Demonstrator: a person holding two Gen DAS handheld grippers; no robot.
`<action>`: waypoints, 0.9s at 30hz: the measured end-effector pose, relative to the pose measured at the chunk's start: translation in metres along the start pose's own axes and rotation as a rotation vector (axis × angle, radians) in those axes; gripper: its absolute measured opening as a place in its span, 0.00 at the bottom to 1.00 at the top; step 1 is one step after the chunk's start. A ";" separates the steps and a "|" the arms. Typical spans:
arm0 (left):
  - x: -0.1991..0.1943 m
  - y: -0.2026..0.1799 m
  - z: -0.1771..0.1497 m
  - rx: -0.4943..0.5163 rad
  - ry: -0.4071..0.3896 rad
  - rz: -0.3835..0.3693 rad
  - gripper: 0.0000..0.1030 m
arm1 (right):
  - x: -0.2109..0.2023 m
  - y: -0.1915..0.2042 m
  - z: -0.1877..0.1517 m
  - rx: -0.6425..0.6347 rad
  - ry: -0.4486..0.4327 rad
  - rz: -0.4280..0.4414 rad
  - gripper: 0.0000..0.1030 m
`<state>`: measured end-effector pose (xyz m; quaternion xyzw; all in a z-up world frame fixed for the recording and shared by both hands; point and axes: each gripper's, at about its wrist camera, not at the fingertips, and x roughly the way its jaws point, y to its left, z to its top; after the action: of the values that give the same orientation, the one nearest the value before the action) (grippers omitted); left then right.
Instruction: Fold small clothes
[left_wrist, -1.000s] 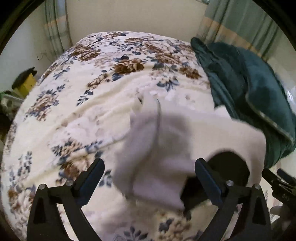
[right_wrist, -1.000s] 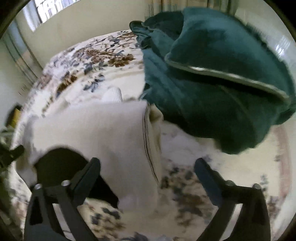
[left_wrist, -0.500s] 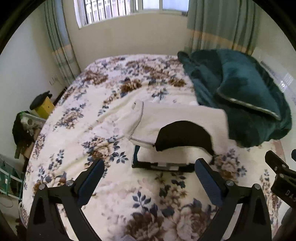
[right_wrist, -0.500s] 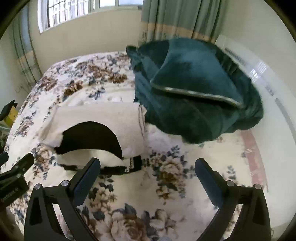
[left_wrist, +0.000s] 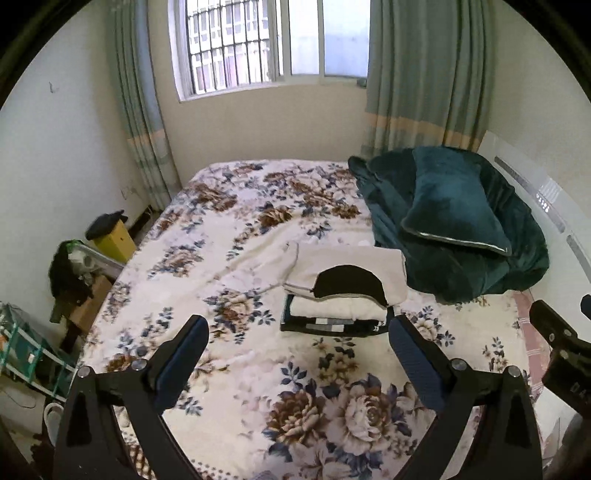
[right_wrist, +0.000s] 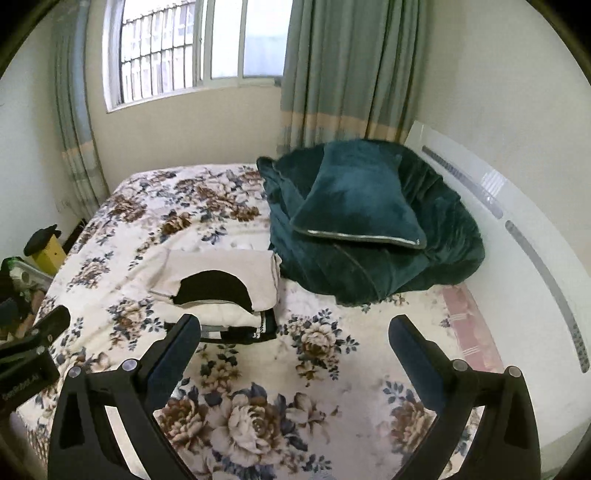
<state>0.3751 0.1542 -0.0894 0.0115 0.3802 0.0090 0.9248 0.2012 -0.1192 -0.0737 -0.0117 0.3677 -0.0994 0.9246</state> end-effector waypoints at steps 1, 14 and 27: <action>-0.010 0.001 -0.001 -0.002 -0.009 -0.006 0.97 | -0.014 -0.001 -0.001 0.003 -0.009 0.010 1.00; -0.092 0.001 -0.025 -0.009 -0.058 -0.029 0.97 | -0.140 -0.017 -0.023 -0.003 -0.098 0.041 1.00; -0.112 -0.004 -0.033 -0.018 -0.083 -0.015 1.00 | -0.156 -0.024 -0.029 -0.018 -0.103 0.031 1.00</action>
<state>0.2719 0.1481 -0.0342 0.0007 0.3412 0.0050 0.9400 0.0661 -0.1112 0.0132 -0.0195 0.3204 -0.0809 0.9436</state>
